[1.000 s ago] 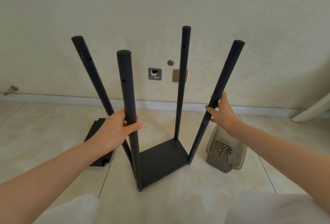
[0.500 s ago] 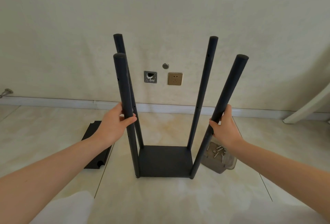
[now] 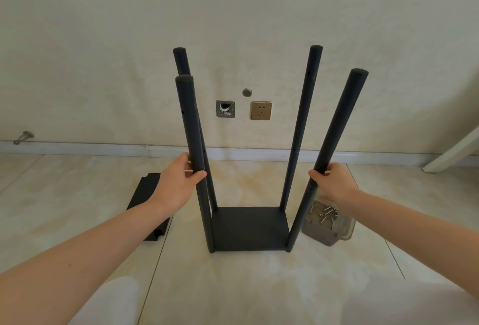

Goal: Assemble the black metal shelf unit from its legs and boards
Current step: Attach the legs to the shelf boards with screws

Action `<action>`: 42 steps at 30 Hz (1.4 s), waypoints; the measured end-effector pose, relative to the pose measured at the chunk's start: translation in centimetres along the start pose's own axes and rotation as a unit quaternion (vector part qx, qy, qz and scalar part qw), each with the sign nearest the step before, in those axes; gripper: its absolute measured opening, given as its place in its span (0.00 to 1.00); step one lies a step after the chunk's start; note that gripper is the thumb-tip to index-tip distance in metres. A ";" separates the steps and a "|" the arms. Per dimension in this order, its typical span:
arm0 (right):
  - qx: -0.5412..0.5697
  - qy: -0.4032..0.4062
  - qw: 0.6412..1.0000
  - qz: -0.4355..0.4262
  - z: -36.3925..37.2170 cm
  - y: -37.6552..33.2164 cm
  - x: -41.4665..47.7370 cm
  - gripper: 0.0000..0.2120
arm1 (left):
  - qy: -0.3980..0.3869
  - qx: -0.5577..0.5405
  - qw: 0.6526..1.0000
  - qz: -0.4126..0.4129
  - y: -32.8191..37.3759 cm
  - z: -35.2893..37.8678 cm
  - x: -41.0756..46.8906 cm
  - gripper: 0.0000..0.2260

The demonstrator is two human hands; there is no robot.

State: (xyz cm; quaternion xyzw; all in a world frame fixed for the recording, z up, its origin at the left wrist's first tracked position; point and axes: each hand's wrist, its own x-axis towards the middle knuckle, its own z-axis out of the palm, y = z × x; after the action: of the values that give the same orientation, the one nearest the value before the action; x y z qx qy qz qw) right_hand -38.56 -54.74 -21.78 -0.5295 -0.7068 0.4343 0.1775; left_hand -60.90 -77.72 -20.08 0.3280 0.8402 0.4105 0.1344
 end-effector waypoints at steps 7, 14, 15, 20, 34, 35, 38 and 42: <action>-0.030 -0.150 0.976 0.156 2.1 2.4 -1.8 0.16 | -0.103 0.068 0.990 -0.060 -3.1 -2.1 -0.2 0.10; -0.176 -0.242 0.948 0.113 9.4 3.0 -2.9 0.14 | -0.095 0.127 0.984 -0.085 -9.2 -4.6 0.8 0.06; -0.188 -0.248 0.944 0.106 11.1 3.0 -3.1 0.15 | -0.095 0.136 0.982 -0.095 -10.4 -4.9 0.9 0.06; -0.216 -0.302 0.925 0.081 20.0 3.3 -3.7 0.15 | -0.066 0.156 0.973 -0.157 -17.5 -6.4 1.4 0.05; -0.169 -0.384 0.904 0.086 43.0 1.5 -3.9 0.13 | -0.065 0.154 0.947 -0.274 -35.8 -5.2 4.6 0.10; -0.160 -0.380 0.907 0.083 44.1 1.2 -3.4 0.14 | -0.071 0.154 0.945 -0.280 -36.6 -4.9 5.0 0.14; -0.130 -0.369 0.915 0.099 47.1 0.5 -2.0 0.16 | -0.116 0.199 0.933 -0.277 -38.7 -3.8 6.4 0.22; -0.109 -0.368 0.913 0.137 49.7 -0.3 -0.5 0.21 | -0.142 0.183 0.933 -0.275 -40.3 -2.9 7.7 0.21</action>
State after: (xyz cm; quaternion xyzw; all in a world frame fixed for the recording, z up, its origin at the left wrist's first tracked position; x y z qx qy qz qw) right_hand -73.85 -76.33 -49.28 -0.4395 -0.6858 0.5385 -0.2157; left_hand -85.88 -92.42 -49.28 0.1577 0.9303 0.1452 0.2978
